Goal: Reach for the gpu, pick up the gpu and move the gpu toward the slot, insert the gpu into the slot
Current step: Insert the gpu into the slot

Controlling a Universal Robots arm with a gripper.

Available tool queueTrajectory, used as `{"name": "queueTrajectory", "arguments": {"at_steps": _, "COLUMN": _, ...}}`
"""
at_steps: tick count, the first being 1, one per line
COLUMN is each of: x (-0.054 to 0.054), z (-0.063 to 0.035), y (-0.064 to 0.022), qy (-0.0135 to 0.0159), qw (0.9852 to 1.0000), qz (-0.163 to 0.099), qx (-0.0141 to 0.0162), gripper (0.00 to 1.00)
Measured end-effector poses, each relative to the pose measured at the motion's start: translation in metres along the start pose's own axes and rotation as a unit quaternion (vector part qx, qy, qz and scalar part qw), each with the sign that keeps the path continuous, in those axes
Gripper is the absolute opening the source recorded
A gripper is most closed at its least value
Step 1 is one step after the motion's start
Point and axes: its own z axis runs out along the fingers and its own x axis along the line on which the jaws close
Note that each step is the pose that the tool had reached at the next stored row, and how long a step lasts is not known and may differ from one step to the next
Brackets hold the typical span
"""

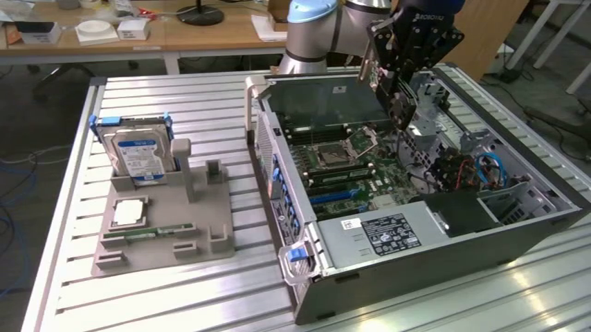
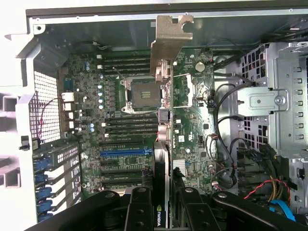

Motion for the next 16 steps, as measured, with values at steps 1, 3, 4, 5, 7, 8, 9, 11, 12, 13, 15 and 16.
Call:
{"name": "queueTrajectory", "arguments": {"at_steps": 1, "x": 0.0, "z": 0.0, "y": 0.0, "qy": 0.0, "qw": 1.0, "qz": -0.001, "qx": 0.0, "gripper": 0.26}}
{"name": "queueTrajectory", "arguments": {"at_steps": 3, "x": 0.0001, "z": 0.0, "y": 0.0, "qy": 0.0003, "qw": 1.0, "qz": -0.005, "qx": -0.0001, "gripper": 0.26}}
{"name": "queueTrajectory", "arguments": {"at_steps": 4, "x": 0.0001, "z": 0.0, "y": 0.0, "qy": 0.0005, "qw": 1.0, "qz": -0.009, "qx": -0.0002, "gripper": 0.26}}
{"name": "queueTrajectory", "arguments": {"at_steps": 5, "x": 0.0001, "z": 0.0, "y": 0.0, "qy": 0.0007, "qw": 0.9999, "qz": -0.014, "qx": -0.0002, "gripper": 0.26}}
{"name": "queueTrajectory", "arguments": {"at_steps": 7, "x": 0.0003, "z": 0.0, "y": -0.0001, "qy": 0.0012, "qw": 0.9997, "qz": -0.024, "qx": -0.0003, "gripper": 0.26}}
{"name": "queueTrajectory", "arguments": {"at_steps": 8, "x": 0.0003, "z": 0.0, "y": -0.0001, "qy": 0.0014, "qw": 0.9996, "qz": -0.03, "qx": -0.0004, "gripper": 0.26}}
{"name": "queueTrajectory", "arguments": {"at_steps": 9, "x": 0.0004, "z": 0.0, "y": -0.0001, "qy": 0.0018, "qw": 0.9994, "qz": -0.036, "qx": -0.0005, "gripper": 0.26}}
{"name": "queueTrajectory", "arguments": {"at_steps": 11, "x": 0.0004, "z": 0.0, "y": -0.0001, "qy": 0.0025, "qw": 0.9988, "qz": -0.05, "qx": -0.0007, "gripper": 0.26}}
{"name": "queueTrajectory", "arguments": {"at_steps": 12, "x": 0.0004, "z": 0.0, "y": -0.0001, "qy": 0.0028, "qw": 0.9984, "qz": -0.057, "qx": -0.0008, "gripper": 0.26}}
{"name": "queueTrajectory", "arguments": {"at_steps": 13, "x": 0.0004, "z": 0.0, "y": -0.0001, "qy": 0.0032, "qw": 0.9979, "qz": -0.064, "qx": -0.0009, "gripper": 0.26}}
{"name": "queueTrajectory", "arguments": {"at_steps": 15, "x": 0.0004, "z": 0.0, "y": -0.0001, "qy": 0.0039, "qw": 0.9969, "qz": -0.079, "qx": -0.0011, "gripper": 0.26}}
{"name": "queueTrajectory", "arguments": {"at_steps": 16, "x": 0.0004, "z": 0.0, "y": -0.0001, "qy": 0.0043, "qw": 0.9963, "qz": -0.086, "qx": -0.0011, "gripper": 0.26}}
